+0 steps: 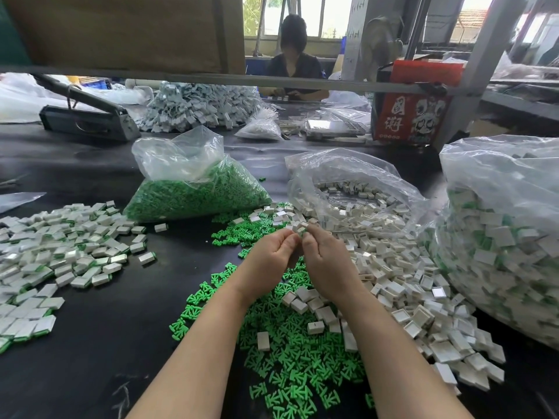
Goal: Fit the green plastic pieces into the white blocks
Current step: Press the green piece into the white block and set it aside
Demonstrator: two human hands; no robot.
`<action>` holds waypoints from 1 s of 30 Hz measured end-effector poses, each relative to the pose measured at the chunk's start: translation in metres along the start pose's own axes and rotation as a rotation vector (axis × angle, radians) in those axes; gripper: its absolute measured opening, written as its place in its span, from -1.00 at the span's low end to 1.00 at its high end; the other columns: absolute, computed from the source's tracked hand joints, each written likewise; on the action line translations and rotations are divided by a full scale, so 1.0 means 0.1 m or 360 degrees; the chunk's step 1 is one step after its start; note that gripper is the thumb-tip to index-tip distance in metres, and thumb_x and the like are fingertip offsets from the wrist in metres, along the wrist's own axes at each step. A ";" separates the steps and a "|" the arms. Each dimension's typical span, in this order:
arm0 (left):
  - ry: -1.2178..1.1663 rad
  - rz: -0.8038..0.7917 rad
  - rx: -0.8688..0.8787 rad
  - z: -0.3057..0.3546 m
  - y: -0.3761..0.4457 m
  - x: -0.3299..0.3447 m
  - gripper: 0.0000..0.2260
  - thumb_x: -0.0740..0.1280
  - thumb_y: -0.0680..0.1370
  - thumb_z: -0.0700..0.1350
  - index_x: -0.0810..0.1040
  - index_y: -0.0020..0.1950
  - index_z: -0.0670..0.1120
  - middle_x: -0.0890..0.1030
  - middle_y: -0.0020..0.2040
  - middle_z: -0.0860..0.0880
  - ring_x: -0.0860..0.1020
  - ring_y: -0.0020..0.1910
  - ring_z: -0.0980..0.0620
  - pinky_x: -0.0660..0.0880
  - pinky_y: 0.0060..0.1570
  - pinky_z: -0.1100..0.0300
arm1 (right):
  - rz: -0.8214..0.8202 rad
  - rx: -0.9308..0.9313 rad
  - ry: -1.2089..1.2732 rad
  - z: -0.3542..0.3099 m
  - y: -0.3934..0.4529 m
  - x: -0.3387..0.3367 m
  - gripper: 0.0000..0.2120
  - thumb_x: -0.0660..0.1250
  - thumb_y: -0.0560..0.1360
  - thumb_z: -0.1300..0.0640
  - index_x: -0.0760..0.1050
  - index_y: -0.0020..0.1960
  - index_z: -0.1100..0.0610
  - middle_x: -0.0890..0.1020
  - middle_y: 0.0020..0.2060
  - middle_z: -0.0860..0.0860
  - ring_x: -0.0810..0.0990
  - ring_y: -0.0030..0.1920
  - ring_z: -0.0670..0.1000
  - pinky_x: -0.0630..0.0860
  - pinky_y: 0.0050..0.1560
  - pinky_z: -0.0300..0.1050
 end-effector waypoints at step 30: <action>-0.0340 0.0071 -0.0105 -0.10 -0.01 0.07 -0.73 0.12 0.69 -0.13 0.48 -0.16 -0.09 0.47 -0.37 0.13 0.39 -0.37 0.19 0.36 -0.35 0.37 | 0.0104 0.0192 0.0226 0.14 0.01 0.00 -0.70 0.04 0.67 0.11 0.43 -0.15 0.14 0.48 -0.37 -0.02 0.42 -0.34 -0.03 0.41 -0.21 0.08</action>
Point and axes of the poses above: each hand's wrist, its own y-axis towards the middle knuckle, its own x-axis out of the palm, z = x × y, the point moved 7 cm from there along y, towards the middle knuckle
